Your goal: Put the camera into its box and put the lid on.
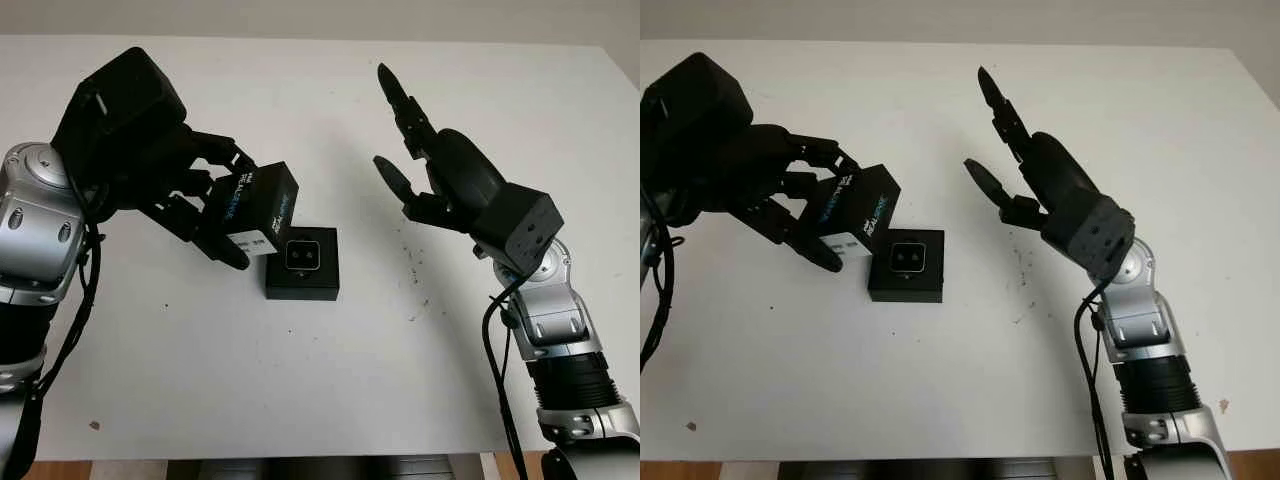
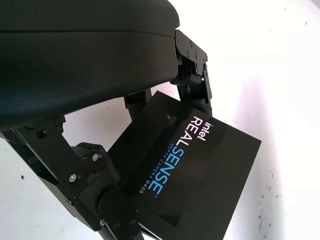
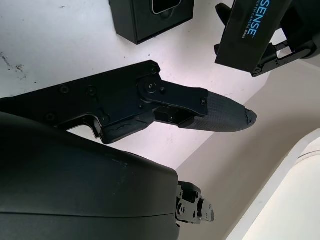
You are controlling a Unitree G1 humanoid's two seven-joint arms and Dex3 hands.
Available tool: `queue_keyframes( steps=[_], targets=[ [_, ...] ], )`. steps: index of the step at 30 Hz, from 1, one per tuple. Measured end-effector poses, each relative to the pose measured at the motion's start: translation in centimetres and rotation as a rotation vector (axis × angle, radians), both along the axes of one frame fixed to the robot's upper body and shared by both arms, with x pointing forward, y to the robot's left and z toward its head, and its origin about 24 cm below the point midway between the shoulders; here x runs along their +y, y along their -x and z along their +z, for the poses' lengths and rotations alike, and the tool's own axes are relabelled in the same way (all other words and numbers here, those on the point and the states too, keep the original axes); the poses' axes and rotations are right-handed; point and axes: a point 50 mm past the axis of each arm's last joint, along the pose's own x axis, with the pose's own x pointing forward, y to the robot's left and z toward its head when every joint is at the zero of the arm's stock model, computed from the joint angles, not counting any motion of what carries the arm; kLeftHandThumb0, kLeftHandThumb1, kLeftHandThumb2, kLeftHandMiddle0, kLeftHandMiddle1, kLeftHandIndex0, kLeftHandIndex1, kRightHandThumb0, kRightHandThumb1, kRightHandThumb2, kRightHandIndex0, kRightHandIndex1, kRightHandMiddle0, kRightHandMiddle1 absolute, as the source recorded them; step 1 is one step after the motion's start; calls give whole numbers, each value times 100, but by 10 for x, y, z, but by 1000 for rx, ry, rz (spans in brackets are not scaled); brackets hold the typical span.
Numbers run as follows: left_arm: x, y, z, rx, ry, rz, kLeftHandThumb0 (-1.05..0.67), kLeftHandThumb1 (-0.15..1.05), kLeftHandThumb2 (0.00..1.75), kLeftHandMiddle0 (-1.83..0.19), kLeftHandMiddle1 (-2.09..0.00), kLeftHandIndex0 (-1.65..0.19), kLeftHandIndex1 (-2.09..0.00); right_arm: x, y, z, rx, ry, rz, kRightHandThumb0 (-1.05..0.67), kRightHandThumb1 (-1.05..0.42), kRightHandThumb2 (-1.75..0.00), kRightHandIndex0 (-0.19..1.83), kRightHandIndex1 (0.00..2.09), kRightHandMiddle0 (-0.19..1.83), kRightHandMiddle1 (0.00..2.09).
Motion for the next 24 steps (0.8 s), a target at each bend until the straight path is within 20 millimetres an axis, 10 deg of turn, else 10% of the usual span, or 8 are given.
queue_keyframes(
  steps=[24],
  targets=[
    [-16,2,-31,3,52,5,-15,93,6,-30,-157,-29,-157,2,2,-1,0,-13,-11,-79,-105,-63,-19,0,-19,2]
  ],
)
